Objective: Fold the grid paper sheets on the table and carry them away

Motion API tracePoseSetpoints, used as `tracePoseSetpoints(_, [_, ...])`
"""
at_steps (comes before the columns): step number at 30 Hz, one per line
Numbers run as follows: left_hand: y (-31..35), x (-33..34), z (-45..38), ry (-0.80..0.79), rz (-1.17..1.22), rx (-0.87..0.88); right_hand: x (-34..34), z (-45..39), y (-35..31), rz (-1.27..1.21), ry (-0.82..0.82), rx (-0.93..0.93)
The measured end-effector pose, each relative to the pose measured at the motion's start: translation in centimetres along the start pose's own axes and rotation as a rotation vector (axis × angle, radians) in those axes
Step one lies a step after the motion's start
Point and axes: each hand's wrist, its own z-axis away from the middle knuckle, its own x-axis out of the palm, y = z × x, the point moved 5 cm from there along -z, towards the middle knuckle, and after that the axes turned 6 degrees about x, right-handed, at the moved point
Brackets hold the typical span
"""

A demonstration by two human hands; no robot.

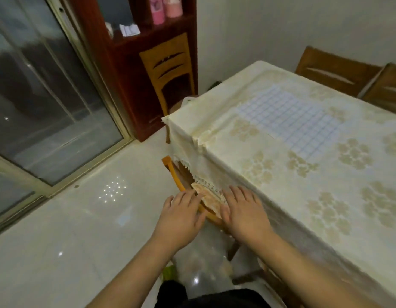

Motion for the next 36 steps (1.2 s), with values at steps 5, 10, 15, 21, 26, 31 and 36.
tracePoseSetpoints(5, [-3.7,-2.0,-6.8,-0.027,0.005,0.243,0.1,-4.8,-0.6,0.065,0.021,0.165])
tracePoseSetpoints(10, [-7.3,-3.7,-12.0,-0.070,-0.018,0.383,-0.8,-7.9,-1.8,0.058,0.040,0.346])
tracePoseSetpoints(15, [-6.6,-3.7,-16.4,-0.102,-0.045,0.545,-1.2,-8.3,-1.1,0.053,0.064,0.490])
tracePoseSetpoints(21, [-3.1,-3.1,-21.3,-0.127,-0.062,0.682,-1.2,-8.6,2.4,0.042,0.101,0.634])
tracePoseSetpoints(26, [-1.2,-2.0,-25.4,-0.189,-0.085,0.724,0.6,-10.8,6.1,0.004,0.085,0.708])
tracePoseSetpoints(31, [1.3,-1.1,-30.6,-0.181,-0.112,0.688,3.2,-15.0,10.3,-0.063,0.039,0.730])
tracePoseSetpoints(36, [2.5,0.4,-35.5,-0.144,-0.094,0.663,5.6,-20.5,14.5,-0.095,-0.018,0.645])
